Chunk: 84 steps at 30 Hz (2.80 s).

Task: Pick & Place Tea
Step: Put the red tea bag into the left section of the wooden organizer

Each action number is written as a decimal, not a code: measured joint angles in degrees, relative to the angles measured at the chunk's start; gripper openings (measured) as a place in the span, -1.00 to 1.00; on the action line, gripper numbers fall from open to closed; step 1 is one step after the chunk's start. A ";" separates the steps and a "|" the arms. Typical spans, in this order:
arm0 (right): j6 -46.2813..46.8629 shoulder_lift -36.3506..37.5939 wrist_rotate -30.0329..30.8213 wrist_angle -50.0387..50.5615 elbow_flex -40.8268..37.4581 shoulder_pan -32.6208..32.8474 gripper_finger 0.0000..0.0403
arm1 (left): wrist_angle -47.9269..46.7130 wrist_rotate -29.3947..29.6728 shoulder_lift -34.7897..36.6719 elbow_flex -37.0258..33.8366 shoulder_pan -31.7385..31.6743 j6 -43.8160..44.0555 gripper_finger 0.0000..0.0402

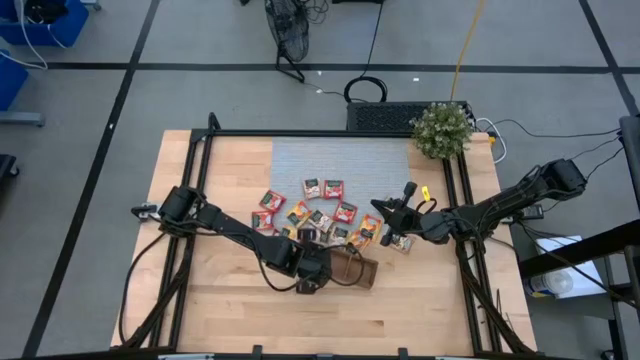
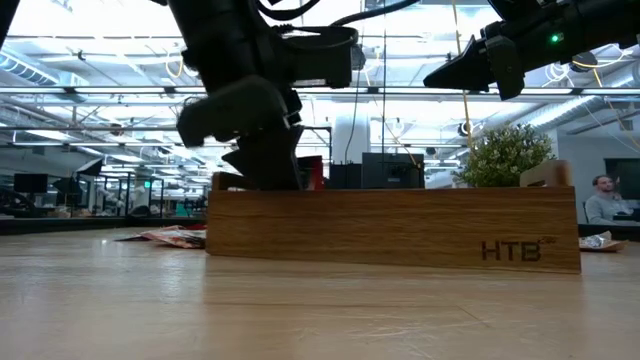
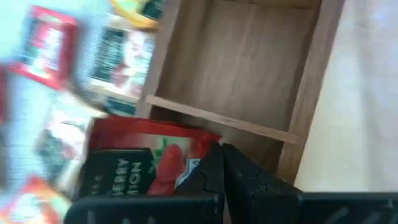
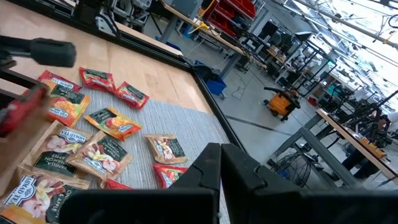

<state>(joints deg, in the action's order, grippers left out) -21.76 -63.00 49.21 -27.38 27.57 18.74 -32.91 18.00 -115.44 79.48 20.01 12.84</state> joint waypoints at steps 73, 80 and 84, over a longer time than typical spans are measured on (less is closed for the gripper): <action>21.02 -37.30 -36.00 42.48 31.43 -19.46 0.00 | 46.76 1.11 39.80 -40.87 -4.76 -17.68 -0.82; 23.33 -38.95 -40.56 41.19 31.43 -20.28 -0.03 | 46.29 1.10 39.80 -40.87 -4.94 -18.50 -0.82; 23.90 -38.93 -40.52 41.09 31.43 -19.99 -0.03 | 46.34 1.11 39.80 -40.87 -4.94 -18.56 -0.82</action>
<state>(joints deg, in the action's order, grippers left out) 2.14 -101.93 8.69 13.72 59.00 -1.25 13.43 19.11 -75.64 38.61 15.07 -5.72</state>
